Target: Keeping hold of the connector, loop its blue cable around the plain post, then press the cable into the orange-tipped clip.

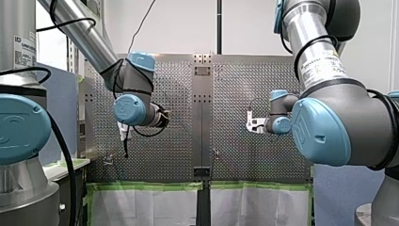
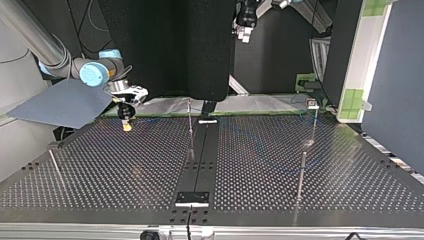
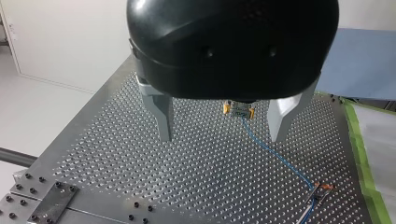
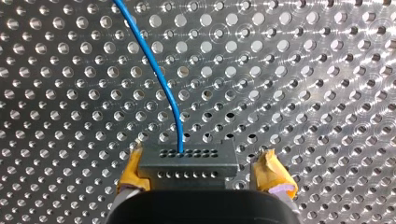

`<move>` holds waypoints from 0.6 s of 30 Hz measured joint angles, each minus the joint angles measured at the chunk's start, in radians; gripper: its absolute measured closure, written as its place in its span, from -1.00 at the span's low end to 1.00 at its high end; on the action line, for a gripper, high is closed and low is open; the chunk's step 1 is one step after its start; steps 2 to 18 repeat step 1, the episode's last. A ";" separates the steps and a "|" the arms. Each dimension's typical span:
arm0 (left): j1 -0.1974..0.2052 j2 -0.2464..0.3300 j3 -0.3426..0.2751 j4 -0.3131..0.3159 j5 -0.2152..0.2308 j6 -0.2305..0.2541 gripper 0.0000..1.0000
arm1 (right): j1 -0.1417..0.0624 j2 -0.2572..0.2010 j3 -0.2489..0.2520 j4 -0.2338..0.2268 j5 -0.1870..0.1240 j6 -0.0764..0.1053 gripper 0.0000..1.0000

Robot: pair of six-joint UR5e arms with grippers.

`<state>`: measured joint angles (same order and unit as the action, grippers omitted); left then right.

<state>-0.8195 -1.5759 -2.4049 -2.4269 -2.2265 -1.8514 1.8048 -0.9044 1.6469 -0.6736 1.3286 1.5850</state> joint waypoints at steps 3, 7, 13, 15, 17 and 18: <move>0.000 0.000 0.000 0.000 0.000 0.000 -1.00 | 0.000 0.000 0.000 0.000 0.000 0.000 -0.98; 0.000 0.000 0.000 0.000 0.000 0.000 -1.00 | 0.000 0.000 0.000 0.000 0.000 0.000 -0.98; 0.000 0.000 0.000 0.000 0.000 0.000 -1.00 | 0.000 0.000 0.000 0.000 0.000 0.000 -0.98; 0.000 0.000 0.000 0.000 0.000 0.000 -1.00 | 0.000 0.000 0.000 0.000 0.000 0.000 -0.98; 0.000 0.000 0.000 0.000 0.000 0.000 -1.00 | 0.000 0.000 0.000 0.000 0.000 0.000 -0.98; 0.000 0.000 0.000 0.000 0.000 0.000 -1.00 | 0.000 0.000 0.000 0.000 0.000 0.000 -0.98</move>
